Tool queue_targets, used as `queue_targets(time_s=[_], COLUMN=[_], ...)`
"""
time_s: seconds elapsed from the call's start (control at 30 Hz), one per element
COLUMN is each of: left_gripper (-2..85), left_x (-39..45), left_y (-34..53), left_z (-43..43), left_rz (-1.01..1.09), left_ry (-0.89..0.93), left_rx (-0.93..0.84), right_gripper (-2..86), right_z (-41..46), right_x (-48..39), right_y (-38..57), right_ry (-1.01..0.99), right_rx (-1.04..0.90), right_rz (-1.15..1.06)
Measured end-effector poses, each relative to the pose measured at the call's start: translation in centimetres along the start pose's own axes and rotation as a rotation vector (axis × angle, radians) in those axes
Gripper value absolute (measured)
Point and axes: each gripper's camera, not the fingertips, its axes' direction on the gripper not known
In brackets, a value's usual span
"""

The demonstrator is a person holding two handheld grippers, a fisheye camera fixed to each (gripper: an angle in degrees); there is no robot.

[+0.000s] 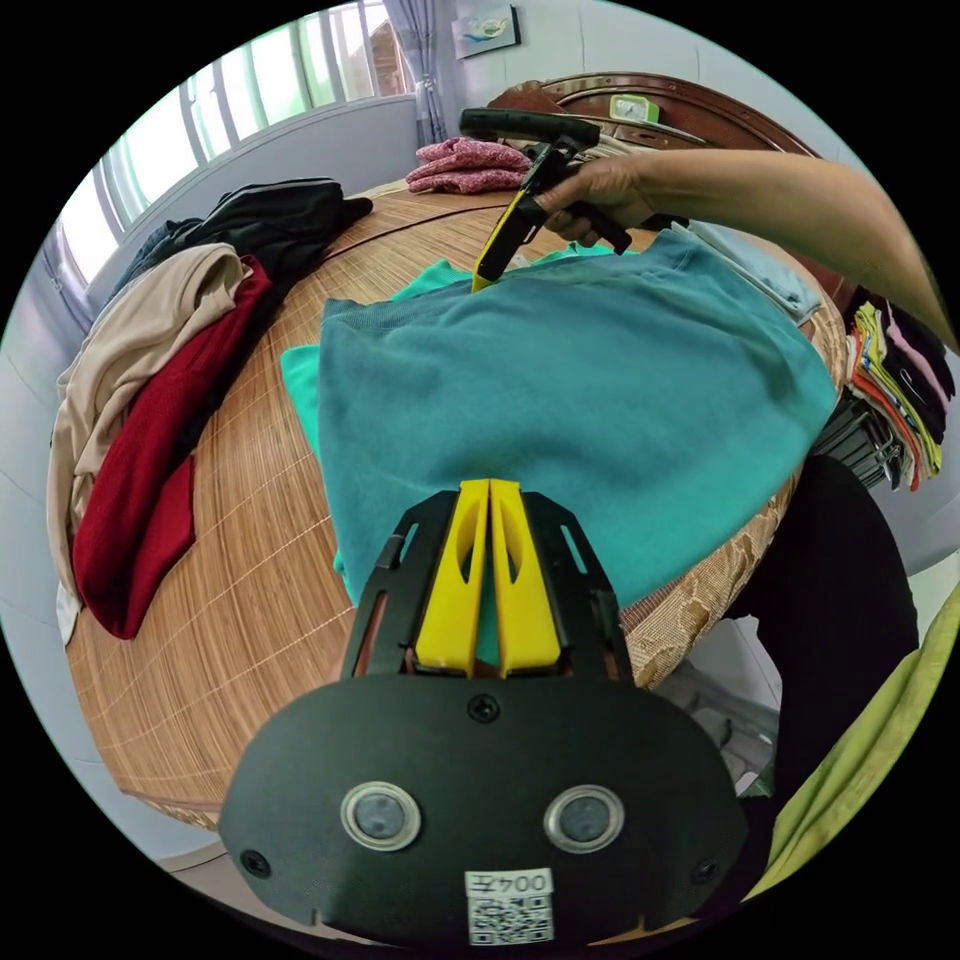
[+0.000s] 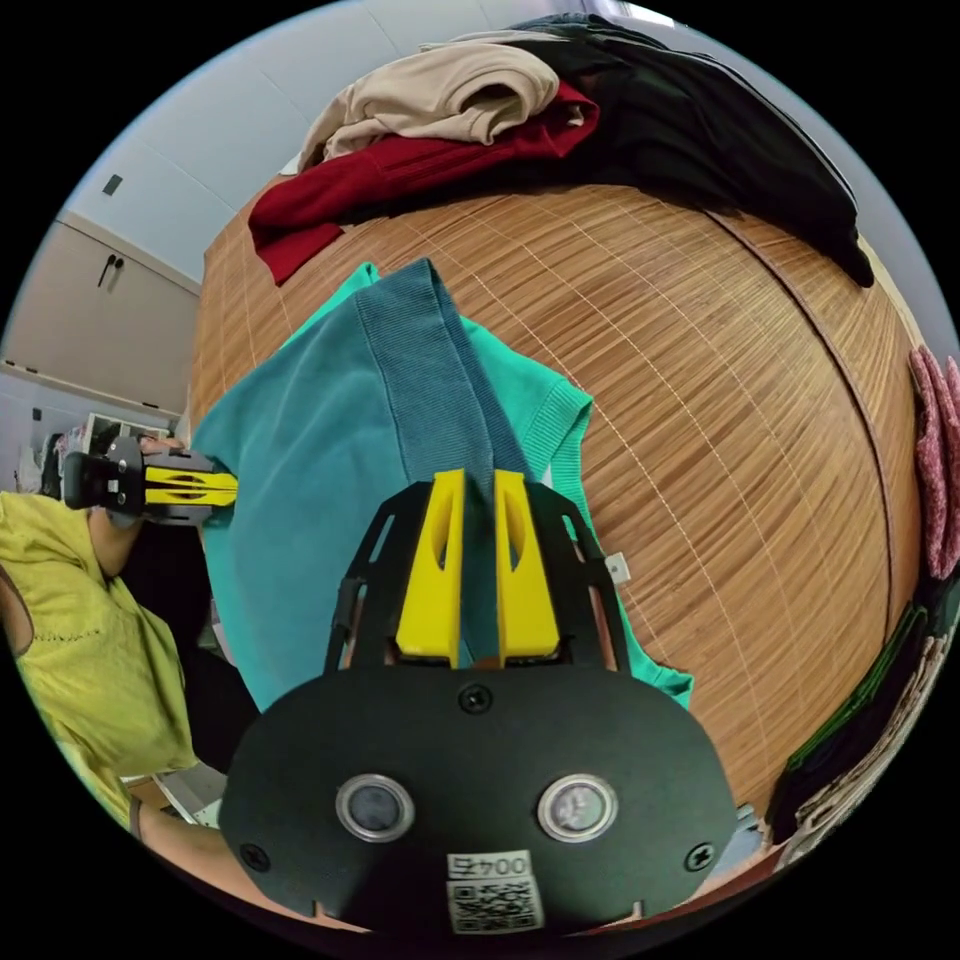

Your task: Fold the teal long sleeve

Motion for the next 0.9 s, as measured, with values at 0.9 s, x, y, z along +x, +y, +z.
queue_targets(time_s=[0.9], left_gripper=[0.5], left_x=[1.0], left_y=[-0.7], left_z=[-1.0], left_rz=[-0.015], left_ry=[-0.081], left_rx=[0.012], right_gripper=[5.5], right_z=[-4.4], right_x=[2.4], right_y=[3.2], right_ry=[0.178], right_rx=[-0.052], right_rz=[0.13])
